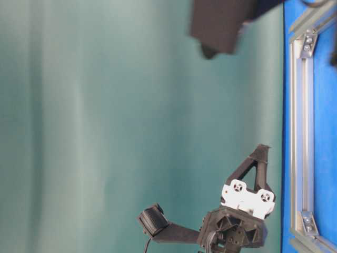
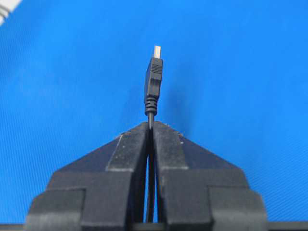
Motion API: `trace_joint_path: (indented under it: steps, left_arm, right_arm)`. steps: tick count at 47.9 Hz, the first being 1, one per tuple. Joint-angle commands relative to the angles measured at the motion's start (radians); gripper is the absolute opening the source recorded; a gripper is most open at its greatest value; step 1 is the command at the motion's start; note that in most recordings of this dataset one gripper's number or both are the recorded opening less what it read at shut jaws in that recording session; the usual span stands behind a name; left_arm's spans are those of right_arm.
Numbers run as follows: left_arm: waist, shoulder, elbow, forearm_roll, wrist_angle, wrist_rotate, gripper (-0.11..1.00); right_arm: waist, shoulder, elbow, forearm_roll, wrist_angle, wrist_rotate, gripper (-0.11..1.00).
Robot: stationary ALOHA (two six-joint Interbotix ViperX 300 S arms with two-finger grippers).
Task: Insert the wire through the string loop located on the left side.
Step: 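Lift the cable with the right gripper, plug end pointing left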
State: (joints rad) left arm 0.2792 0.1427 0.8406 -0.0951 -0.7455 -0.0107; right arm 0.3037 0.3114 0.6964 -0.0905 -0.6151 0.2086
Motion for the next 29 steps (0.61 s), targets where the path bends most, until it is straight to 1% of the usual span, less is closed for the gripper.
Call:
trace_joint_path:
  steps: [1, 9, 29]
  left_arm:
    - [0.0, -0.028, -0.008, 0.002, -0.005, -0.002, 0.0]
    - [0.002, -0.028, -0.008, 0.002, -0.005, -0.002, 0.0]
    - [0.002, -0.028, -0.008, 0.002, -0.005, -0.002, 0.0]
  right_arm:
    - [-0.003, -0.071, -0.009, 0.003, 0.031, -0.002, 0.0]
    - [-0.003, -0.106, -0.009, 0.003, 0.075, -0.003, 0.0]
    - [-0.003, -0.107, -0.008, 0.003, 0.078, -0.005, 0.0]
